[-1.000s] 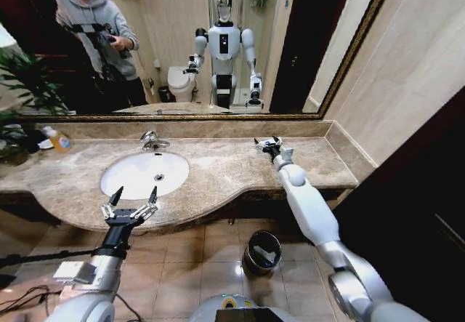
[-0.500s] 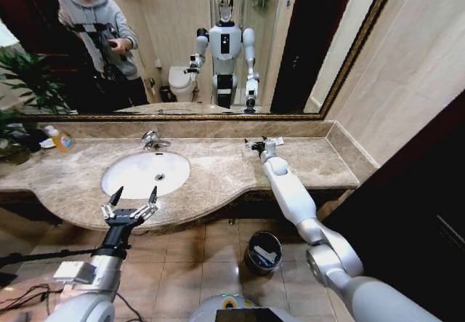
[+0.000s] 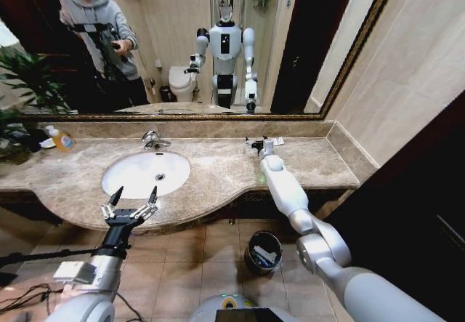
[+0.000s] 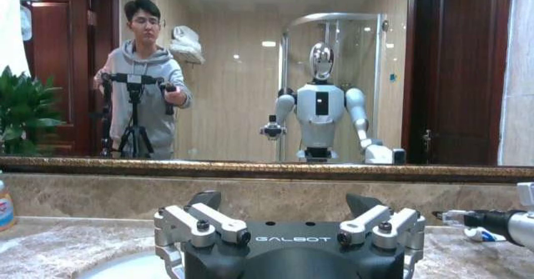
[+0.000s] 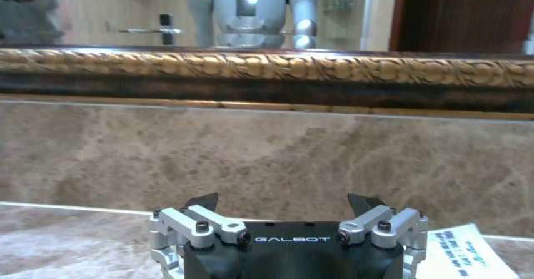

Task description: Pick up the trash from the sink and place it in the trash bin.

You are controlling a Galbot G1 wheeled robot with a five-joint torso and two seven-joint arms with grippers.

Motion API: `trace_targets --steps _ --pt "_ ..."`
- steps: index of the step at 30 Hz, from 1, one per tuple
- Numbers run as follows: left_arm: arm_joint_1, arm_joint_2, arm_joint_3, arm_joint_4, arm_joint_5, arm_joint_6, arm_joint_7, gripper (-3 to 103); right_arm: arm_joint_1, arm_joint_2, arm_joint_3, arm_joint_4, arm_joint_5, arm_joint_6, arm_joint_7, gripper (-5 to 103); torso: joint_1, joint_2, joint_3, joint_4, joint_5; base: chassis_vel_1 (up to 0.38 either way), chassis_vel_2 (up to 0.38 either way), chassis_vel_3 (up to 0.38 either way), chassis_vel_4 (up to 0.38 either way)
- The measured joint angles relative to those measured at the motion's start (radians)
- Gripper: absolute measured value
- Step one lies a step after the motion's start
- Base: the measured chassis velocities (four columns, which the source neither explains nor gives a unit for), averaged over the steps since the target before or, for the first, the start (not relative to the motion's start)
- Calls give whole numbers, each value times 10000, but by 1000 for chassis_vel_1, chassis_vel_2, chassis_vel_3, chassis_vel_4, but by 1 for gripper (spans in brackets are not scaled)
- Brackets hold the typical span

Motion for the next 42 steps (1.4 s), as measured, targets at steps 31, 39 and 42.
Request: trace_targets --steps 31,39,42 --pt "0 0 0 0 0 0 0 100 -85 -301 247 -598 445 -236 11 52 -1 0 0 0 2 0 0 0 0" --pt "0 0 0 0 0 0 0 100 -428 -388 257 -135 498 -332 13 33 -1 0 -1 1 2 0 0 0 0" --pt "0 0 0 0 0 0 0 100 -610 -476 241 176 732 -486 -24 30 -1 0 -1 1 2 0 0 0 0"
